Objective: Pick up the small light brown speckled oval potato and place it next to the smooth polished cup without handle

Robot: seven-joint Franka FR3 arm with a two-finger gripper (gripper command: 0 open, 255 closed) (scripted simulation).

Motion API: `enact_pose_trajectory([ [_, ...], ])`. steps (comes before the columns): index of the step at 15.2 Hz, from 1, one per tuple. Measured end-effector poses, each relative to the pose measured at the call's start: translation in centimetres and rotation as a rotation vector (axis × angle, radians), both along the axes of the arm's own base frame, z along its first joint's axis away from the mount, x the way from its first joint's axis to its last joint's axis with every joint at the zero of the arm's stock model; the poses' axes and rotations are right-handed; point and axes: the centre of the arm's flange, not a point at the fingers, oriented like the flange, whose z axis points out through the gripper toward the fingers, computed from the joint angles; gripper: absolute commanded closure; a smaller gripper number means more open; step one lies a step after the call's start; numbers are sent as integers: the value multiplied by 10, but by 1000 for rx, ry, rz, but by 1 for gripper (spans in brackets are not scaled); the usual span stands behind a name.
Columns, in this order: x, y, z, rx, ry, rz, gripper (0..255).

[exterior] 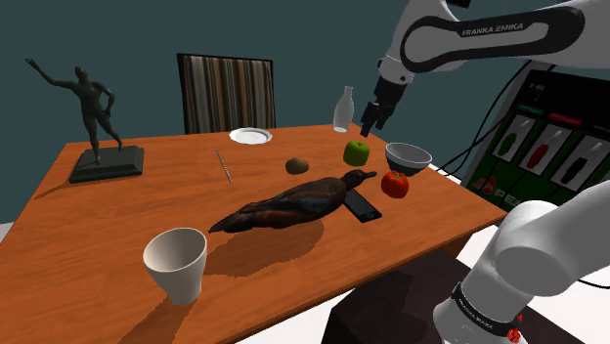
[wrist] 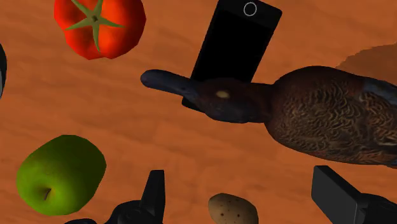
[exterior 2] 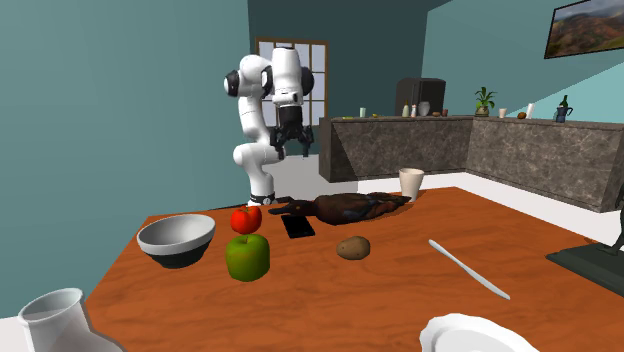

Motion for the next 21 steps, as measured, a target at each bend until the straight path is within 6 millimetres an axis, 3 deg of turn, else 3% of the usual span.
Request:
enact_pose_trajectory([
  [8, 81, -18, -63, 84, 1, 184, 0],
  [17, 183, -11, -134, 178, 2, 392, 0],
  [21, 219, -4, -166, 219, 2, 483, 0],
])
